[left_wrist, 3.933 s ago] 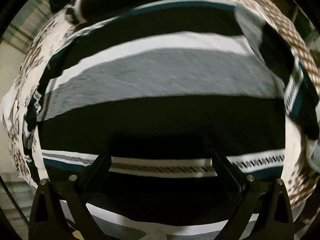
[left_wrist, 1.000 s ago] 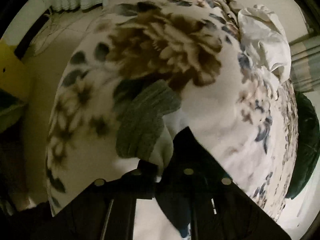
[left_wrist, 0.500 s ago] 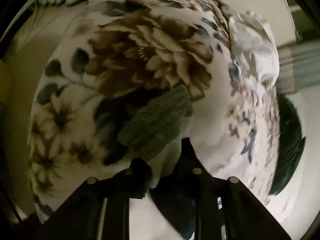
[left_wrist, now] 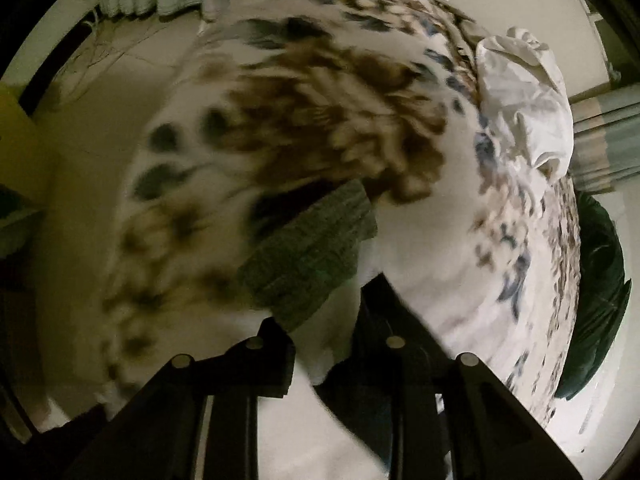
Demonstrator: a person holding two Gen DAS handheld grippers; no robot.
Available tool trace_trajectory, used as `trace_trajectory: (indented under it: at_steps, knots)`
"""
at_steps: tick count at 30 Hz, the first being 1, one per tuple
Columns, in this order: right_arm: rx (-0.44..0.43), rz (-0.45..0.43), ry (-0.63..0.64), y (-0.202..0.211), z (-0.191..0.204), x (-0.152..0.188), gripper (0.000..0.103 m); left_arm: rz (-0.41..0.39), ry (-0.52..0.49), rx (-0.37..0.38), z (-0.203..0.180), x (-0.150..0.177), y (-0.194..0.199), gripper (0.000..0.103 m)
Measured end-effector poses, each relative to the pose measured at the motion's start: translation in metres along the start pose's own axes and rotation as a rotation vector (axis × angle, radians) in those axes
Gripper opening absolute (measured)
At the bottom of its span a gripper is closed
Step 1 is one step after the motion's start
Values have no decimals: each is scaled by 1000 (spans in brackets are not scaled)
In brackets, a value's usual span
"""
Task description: Fold small clothes
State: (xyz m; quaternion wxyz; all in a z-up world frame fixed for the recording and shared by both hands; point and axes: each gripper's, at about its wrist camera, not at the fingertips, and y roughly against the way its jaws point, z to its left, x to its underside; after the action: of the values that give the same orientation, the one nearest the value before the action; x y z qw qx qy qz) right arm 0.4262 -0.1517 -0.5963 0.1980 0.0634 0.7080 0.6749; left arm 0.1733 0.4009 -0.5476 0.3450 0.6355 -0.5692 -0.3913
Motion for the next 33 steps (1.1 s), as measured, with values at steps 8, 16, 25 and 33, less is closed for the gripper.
trace_trajectory:
  at_steps: [8, 16, 25, 33]
  knots:
    - [-18, -15, 20, 8, 7, 10, 91, 74, 96, 139, 22, 17, 0, 57]
    - [-23, -28, 36, 18, 14, 20, 91, -76, 135, 50, -2, 5, -9, 42]
    - [-29, -63, -15, 38, -9, 28, 91, -211, -182, 89, -79, -8, 34, 5]
    - [-85, -60, -133, 42, -68, 27, 91, -279, -734, 271, -221, 93, 120, 5]
